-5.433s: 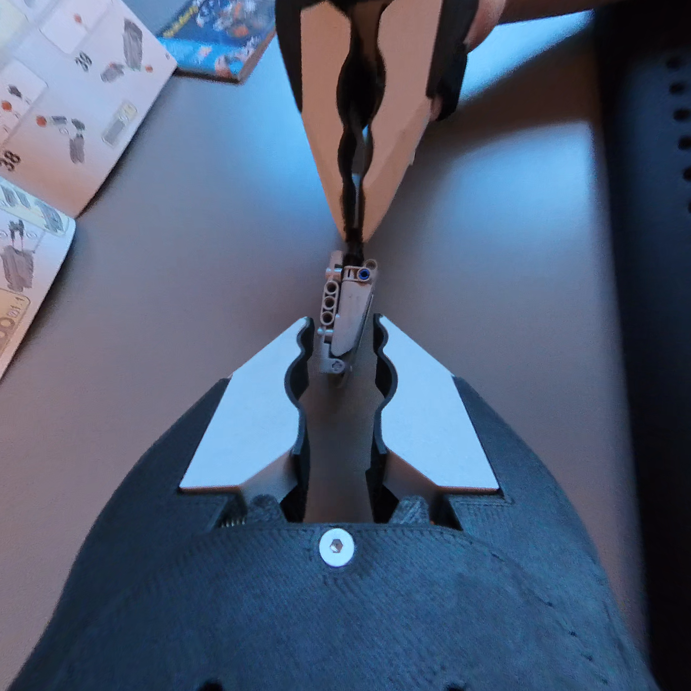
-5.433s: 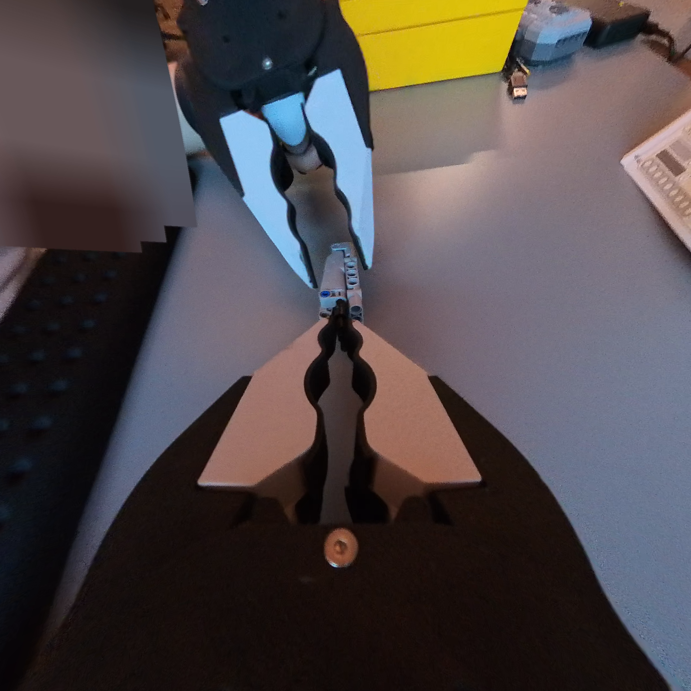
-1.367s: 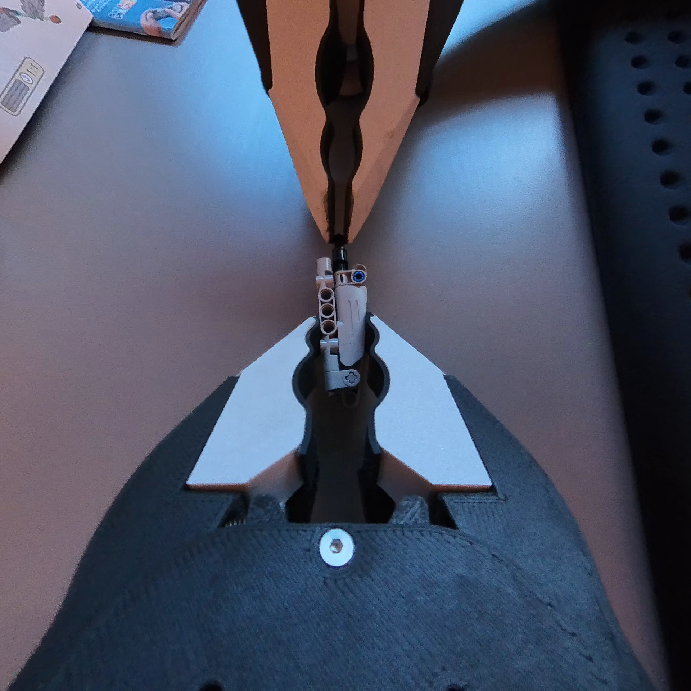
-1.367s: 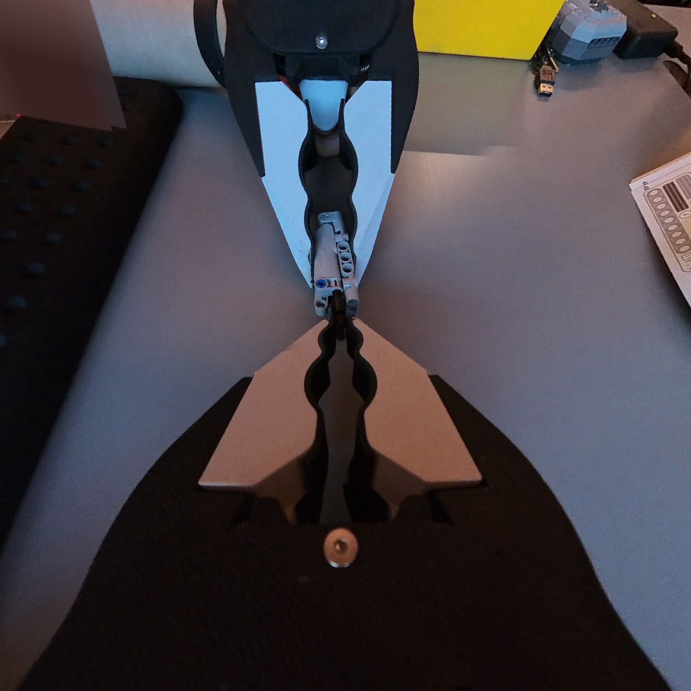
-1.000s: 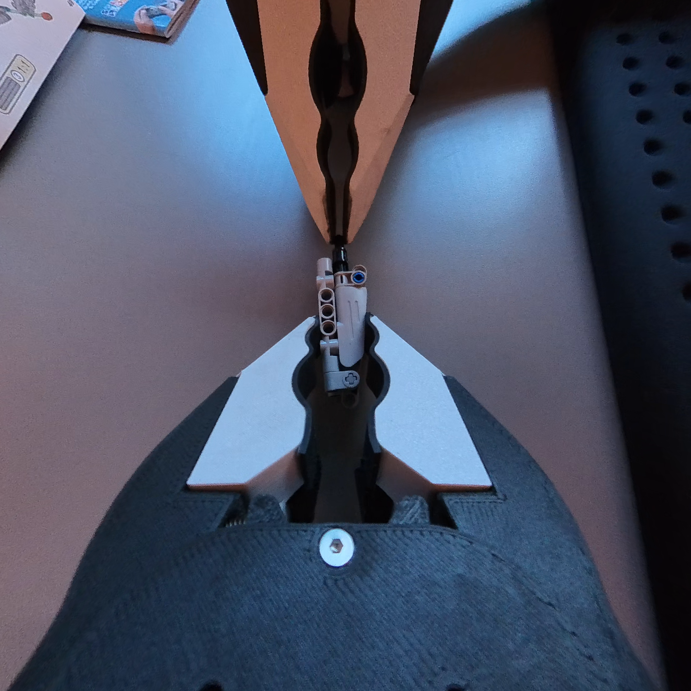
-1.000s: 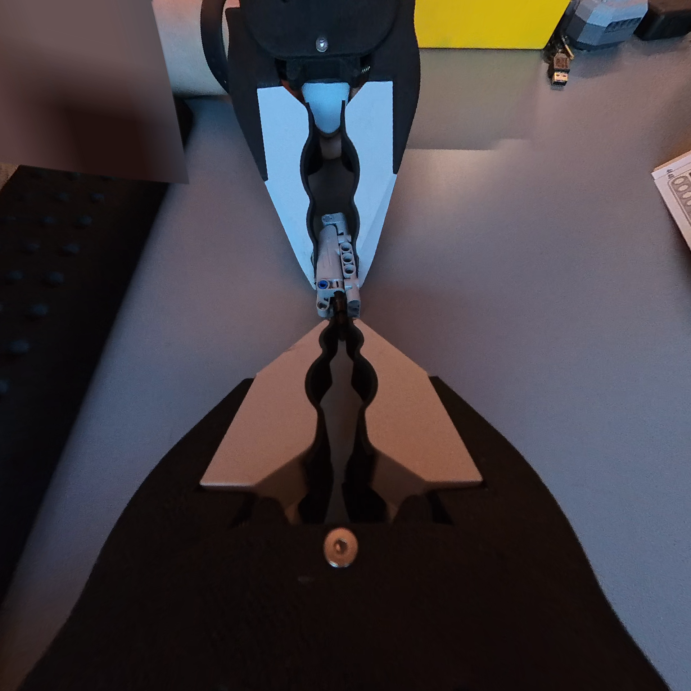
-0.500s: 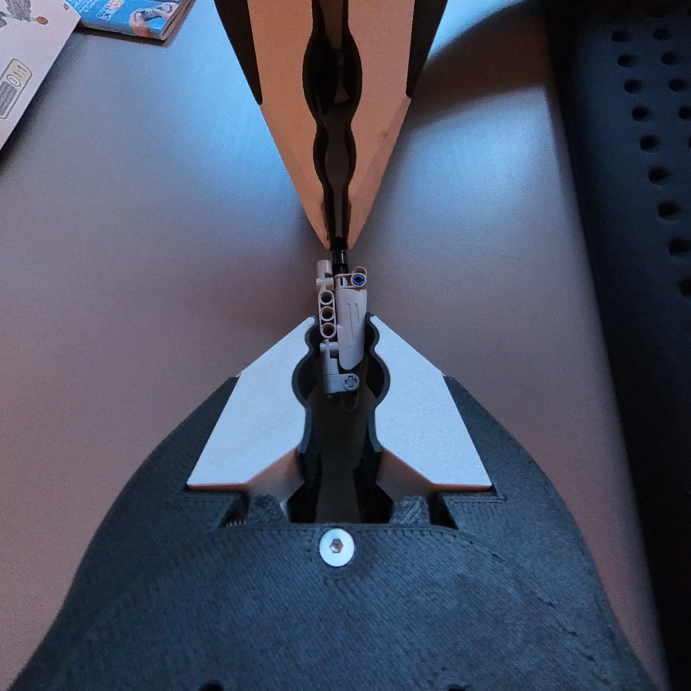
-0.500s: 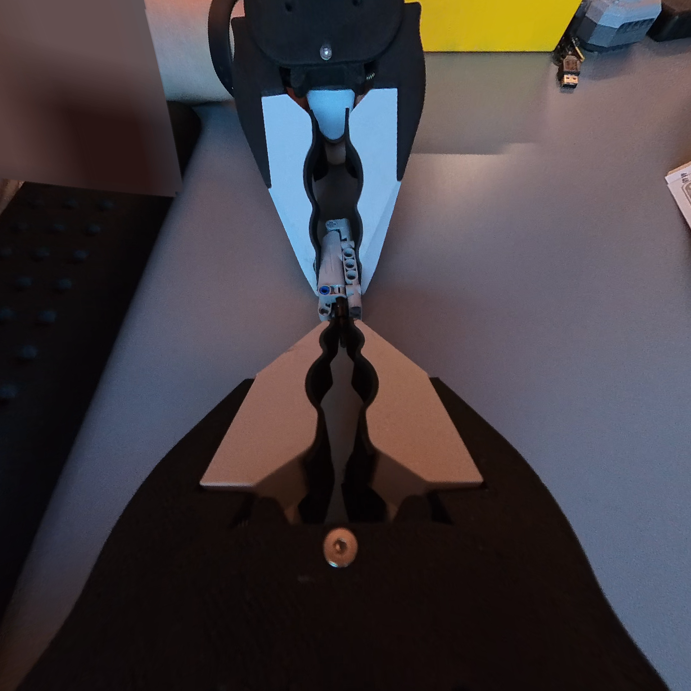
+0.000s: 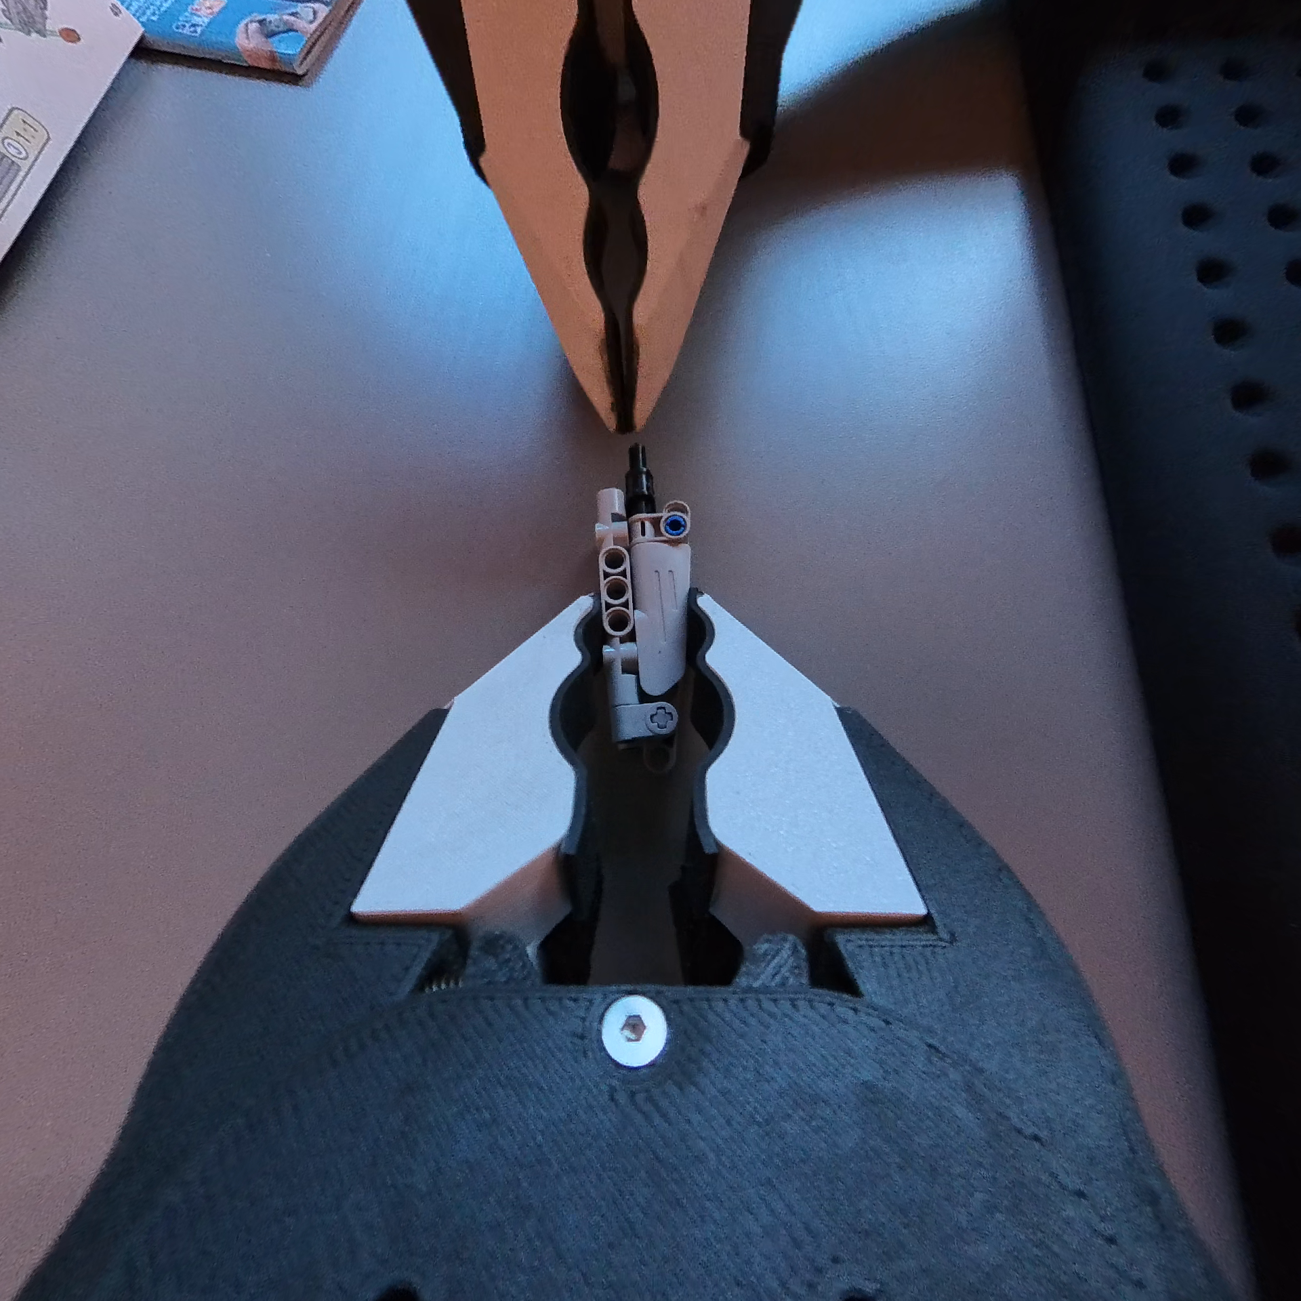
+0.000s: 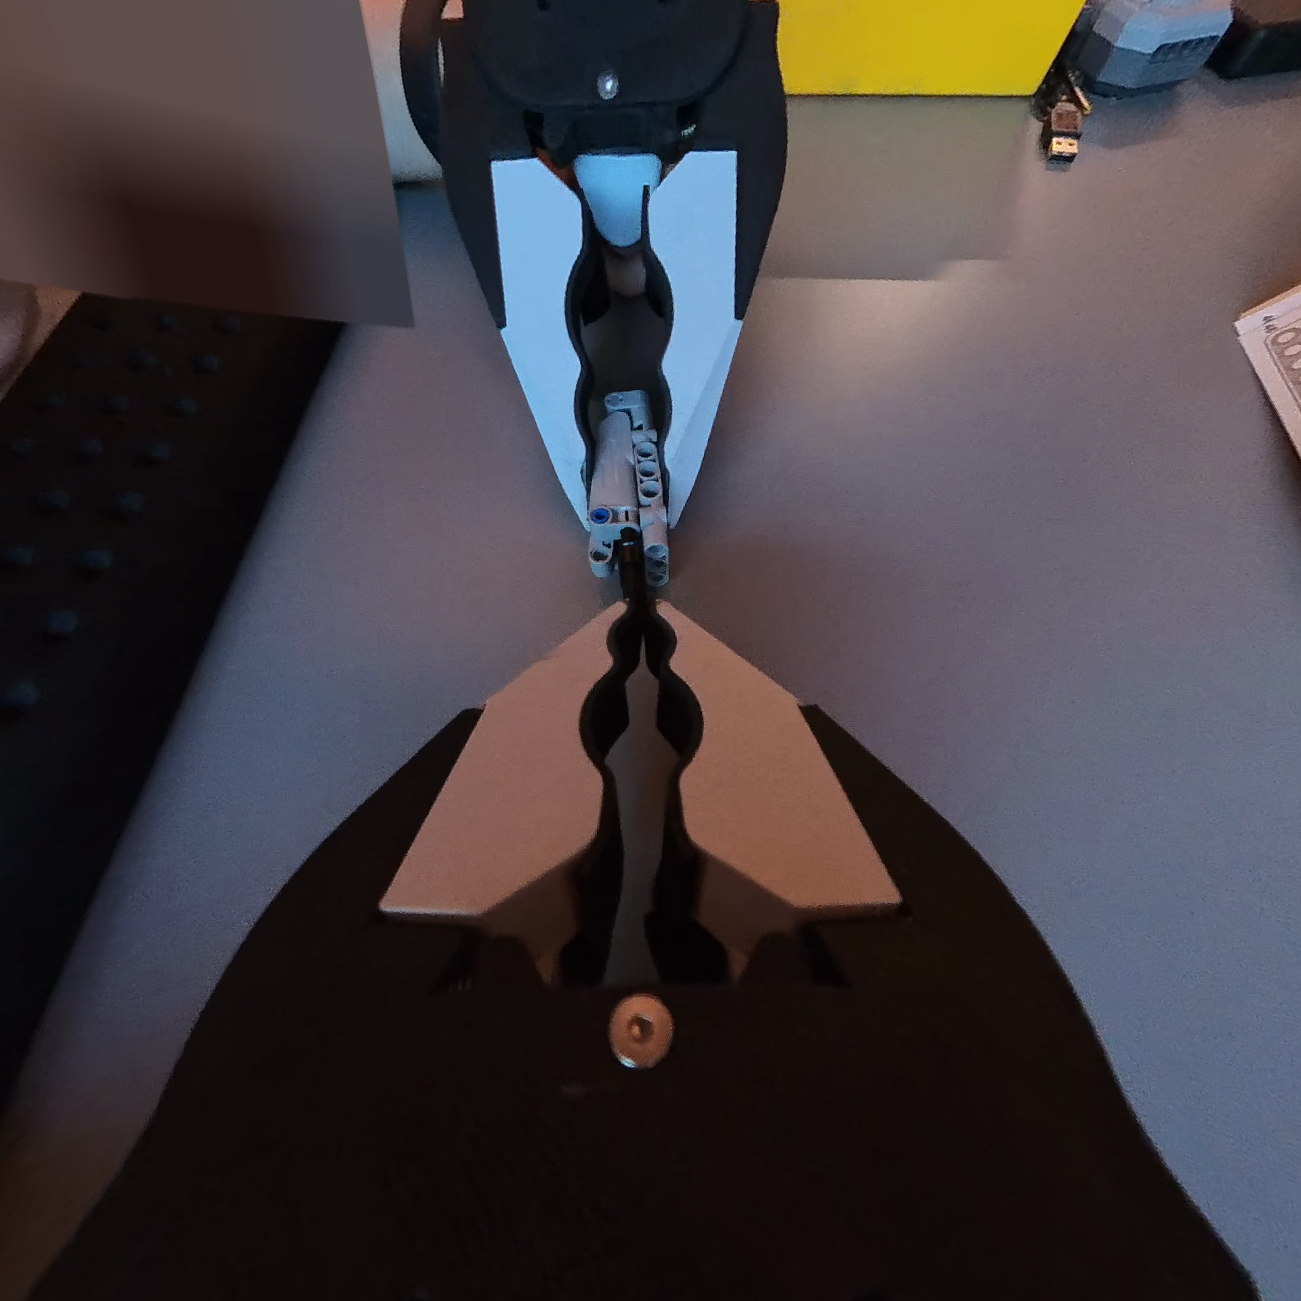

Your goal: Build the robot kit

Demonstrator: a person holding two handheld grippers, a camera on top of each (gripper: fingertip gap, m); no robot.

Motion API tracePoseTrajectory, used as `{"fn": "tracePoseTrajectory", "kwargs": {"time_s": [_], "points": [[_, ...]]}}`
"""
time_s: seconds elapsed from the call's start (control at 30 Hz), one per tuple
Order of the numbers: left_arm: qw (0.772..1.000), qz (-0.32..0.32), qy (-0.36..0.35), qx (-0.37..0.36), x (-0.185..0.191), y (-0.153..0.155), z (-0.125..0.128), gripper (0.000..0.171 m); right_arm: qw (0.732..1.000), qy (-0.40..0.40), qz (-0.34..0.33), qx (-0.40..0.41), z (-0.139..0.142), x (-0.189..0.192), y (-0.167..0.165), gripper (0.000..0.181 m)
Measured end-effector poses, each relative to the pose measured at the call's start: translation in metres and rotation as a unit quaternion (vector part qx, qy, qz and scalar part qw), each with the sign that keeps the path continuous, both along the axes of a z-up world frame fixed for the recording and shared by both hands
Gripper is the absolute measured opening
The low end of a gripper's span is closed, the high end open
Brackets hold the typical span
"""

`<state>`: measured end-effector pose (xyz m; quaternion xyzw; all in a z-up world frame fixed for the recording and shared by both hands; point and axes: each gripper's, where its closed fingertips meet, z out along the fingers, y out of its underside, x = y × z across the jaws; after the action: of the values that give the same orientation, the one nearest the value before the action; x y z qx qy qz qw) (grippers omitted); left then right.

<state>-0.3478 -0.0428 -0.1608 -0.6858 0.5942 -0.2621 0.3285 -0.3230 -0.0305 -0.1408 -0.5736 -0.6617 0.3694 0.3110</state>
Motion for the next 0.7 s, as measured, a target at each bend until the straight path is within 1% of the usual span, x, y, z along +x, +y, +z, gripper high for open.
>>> {"fn": "tracePoseTrajectory", "kwargs": {"time_s": [0.1, 0.4, 0.7], "points": [[1.000, 0.000, 0.000, 0.000, 0.0000, 0.0000, 0.0000, 0.020, 1.000, -0.013, 0.007, 0.021, -0.0047, -0.0031, -0.0023, 0.000], [1.000, 0.002, 0.001, 0.001, 0.0003, 0.0003, 0.0000, 0.020, 1.000, -0.016, 0.011, 0.014, -0.0046, -0.0055, -0.0042, 0.000], [1.000, 0.004, 0.001, 0.002, 0.0006, 0.0006, 0.0002, 0.020, 0.997, -0.060, 0.004, 0.042, -0.0054, -0.0062, -0.0029, 0.000]]}}
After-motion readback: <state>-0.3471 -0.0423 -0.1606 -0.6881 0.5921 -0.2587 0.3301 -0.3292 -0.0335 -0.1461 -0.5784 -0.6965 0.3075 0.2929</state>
